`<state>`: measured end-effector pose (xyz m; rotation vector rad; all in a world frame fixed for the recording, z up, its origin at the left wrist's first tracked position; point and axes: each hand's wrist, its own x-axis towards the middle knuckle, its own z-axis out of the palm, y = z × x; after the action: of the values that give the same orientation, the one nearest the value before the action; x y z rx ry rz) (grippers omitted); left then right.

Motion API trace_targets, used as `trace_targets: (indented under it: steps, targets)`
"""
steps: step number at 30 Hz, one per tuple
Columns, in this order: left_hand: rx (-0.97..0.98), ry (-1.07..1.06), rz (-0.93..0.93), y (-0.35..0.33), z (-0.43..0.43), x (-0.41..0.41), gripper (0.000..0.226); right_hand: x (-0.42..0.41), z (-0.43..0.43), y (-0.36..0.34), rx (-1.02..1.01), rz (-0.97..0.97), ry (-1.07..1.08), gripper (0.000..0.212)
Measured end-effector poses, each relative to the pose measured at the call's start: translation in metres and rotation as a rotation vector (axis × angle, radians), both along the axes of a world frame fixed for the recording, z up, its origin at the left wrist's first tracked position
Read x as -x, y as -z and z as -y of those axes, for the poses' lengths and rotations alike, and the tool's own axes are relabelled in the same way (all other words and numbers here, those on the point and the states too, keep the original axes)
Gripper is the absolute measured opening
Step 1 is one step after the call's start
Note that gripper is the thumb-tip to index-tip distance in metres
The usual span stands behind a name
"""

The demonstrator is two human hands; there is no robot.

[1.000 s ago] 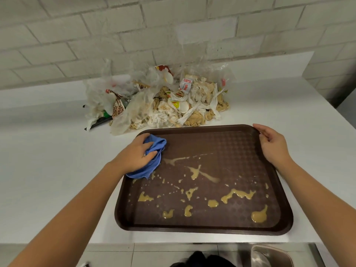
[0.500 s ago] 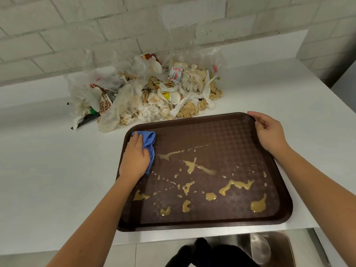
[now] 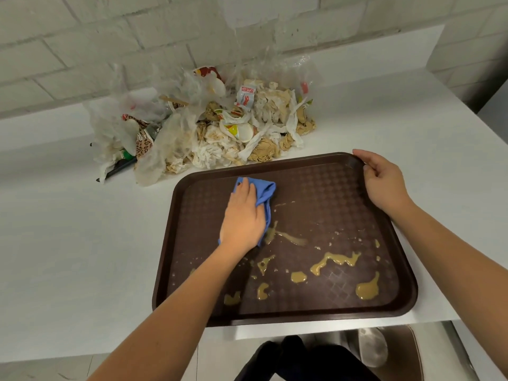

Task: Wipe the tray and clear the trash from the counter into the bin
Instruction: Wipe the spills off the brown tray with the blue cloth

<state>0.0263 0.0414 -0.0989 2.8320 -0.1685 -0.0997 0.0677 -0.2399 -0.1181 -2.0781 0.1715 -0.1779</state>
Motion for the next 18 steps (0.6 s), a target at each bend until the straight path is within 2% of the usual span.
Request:
trace_targets:
  steps: [7, 18]
  targets:
    - [0.035, 0.129, -0.063, -0.002, 0.046, -0.003, 0.054, -0.003, 0.004, 0.006, 0.021, 0.027, -0.01, 0.041]
    - [0.034, 0.461, -0.018, 0.002, 0.116, 0.001, 0.054, -0.002, 0.005, 0.004, -0.083, 0.02, 0.001, 0.051]
